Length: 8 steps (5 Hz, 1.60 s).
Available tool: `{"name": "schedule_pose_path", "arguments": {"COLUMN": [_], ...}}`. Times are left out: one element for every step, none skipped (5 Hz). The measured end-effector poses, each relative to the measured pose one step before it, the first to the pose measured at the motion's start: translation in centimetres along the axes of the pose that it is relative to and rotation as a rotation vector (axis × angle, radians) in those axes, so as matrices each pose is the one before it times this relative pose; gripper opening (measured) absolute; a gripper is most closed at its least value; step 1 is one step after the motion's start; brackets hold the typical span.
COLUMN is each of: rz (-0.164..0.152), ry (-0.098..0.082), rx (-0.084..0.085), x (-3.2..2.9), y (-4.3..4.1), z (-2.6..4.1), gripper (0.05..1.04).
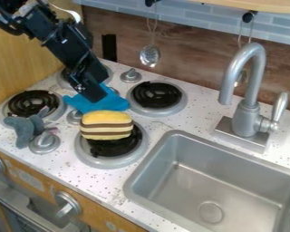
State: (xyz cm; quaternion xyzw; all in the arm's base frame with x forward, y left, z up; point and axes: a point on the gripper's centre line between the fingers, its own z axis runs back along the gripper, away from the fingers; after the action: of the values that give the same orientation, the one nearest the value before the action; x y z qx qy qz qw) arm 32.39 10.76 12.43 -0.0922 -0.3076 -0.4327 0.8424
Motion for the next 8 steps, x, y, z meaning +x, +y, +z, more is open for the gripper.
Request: {"name": "schedule_pose_path", "arguments": {"rz": [0.0110, -0.0297, -0.0632, -0.0907, 0.0149, 0.0327, 0.0341, 0.0430], "ry": [0.0063, 0.0894, 0.1024, 0.0632, 0.0702, 0.0493, -0.0023, -0.0160], "rx": [-0.0226, 0.0175, 0.0690, 0.0444, 0.0964, 0.0718, -0.0212, -0.0547], "x": [-0.448, -0.095, 0.046, 0.113, -1.184, -0.191, 0.132, 0.425], "y": [-0.165, 0.377, 0.819, 1.055, 2.832, 1.933, 1.367, 0.261], "z": [-0.805, -1.245, -0.951, 0.208, -0.459, -1.237, -2.118, -1.934], "gripper": [1.001, 1.001, 1.001, 1.001, 1.001, 1.001, 1.001, 1.001]}}
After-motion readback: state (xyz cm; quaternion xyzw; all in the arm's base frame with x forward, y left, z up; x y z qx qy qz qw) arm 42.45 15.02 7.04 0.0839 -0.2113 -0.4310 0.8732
